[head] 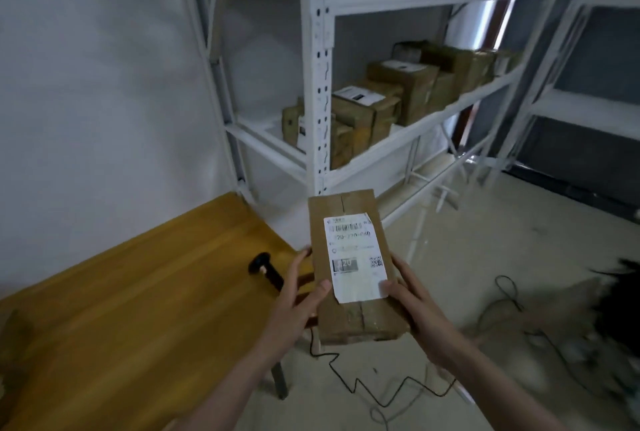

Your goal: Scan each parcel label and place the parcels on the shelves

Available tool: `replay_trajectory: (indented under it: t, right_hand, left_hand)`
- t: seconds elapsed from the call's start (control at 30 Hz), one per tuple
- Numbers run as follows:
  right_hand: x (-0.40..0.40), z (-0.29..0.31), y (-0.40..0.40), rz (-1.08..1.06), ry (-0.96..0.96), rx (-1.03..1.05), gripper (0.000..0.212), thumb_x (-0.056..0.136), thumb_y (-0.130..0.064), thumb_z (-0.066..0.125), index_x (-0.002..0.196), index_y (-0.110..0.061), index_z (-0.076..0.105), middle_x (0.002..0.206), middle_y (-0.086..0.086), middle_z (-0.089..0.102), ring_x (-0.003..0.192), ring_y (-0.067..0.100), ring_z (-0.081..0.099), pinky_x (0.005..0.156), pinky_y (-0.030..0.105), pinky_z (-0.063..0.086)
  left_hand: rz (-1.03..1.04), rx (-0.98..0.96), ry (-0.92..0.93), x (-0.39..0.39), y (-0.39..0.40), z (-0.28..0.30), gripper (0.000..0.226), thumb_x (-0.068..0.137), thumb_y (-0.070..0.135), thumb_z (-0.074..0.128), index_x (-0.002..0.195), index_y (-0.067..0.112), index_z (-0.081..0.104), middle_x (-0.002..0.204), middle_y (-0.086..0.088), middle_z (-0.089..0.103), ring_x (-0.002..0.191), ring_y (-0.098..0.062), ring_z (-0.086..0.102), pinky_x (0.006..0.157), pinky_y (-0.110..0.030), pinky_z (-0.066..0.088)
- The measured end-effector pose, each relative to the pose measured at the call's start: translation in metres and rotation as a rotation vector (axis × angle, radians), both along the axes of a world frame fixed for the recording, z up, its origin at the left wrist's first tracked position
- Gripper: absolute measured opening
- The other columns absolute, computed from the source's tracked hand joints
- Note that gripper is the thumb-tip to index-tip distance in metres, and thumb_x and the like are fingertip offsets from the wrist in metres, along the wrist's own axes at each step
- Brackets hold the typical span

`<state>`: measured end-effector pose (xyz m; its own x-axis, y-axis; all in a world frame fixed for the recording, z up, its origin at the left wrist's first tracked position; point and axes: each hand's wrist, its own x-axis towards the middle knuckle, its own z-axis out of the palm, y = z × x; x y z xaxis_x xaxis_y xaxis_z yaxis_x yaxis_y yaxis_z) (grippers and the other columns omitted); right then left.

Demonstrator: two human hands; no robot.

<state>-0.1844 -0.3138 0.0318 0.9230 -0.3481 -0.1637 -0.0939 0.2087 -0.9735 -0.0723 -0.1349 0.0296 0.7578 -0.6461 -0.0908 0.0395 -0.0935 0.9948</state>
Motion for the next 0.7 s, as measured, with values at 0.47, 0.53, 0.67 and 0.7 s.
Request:
replay_trajectory:
  t: [0.47, 0.53, 0.67, 0.7]
  right_hand:
    - [-0.040, 0.086, -0.197, -0.074, -0.028, -0.108, 0.046, 0.089, -0.037, 0.060, 0.131, -0.047, 0.045, 0.114, -0.011, 0.069, 0.105, 0.019, 0.066, 0.073, 0.033, 0.055]
    - [-0.044, 0.099, -0.233, -0.099, -0.036, -0.124, 0.045, 0.088, -0.037, 0.061, 0.130, -0.047, 0.048, 0.116, -0.007, 0.067, 0.104, 0.023, 0.065, 0.066, 0.030, 0.054]
    - [-0.048, 0.128, -0.298, -0.093, -0.055, -0.153, 0.054, 0.077, -0.051, 0.068, 0.127, -0.049, 0.049, 0.119, -0.001, 0.065, 0.105, 0.026, 0.065, 0.069, 0.033, 0.055]
    - [-0.047, 0.136, -0.312, -0.090, -0.068, -0.161, 0.048, 0.078, -0.052, 0.067, 0.124, -0.051, 0.051, 0.119, 0.000, 0.064, 0.105, 0.027, 0.064, 0.072, 0.035, 0.056]
  left_hand:
    - [-0.039, -0.010, -0.078, -0.020, -0.206, 0.082, 0.049, 0.074, 0.062, 0.058, 0.117, 0.065, 0.034, 0.120, 0.014, 0.060, 0.110, -0.013, 0.061, 0.097, -0.047, 0.052]
    - [-0.046, -0.014, -0.072, -0.024, -0.243, 0.094, 0.045, 0.078, 0.061, 0.057, 0.117, 0.067, 0.034, 0.117, 0.014, 0.064, 0.109, -0.011, 0.062, 0.096, -0.048, 0.052]
    - [-0.056, -0.001, -0.122, -0.028, -0.309, 0.129, 0.044, 0.093, 0.050, 0.052, 0.132, 0.053, 0.031, 0.096, 0.024, 0.067, 0.078, 0.003, 0.068, 0.067, -0.027, 0.059]
    - [-0.061, 0.011, -0.135, -0.027, -0.323, 0.140, 0.046, 0.093, 0.050, 0.051, 0.134, 0.052, 0.030, 0.101, 0.021, 0.066, 0.078, 0.003, 0.066, 0.062, -0.024, 0.057]
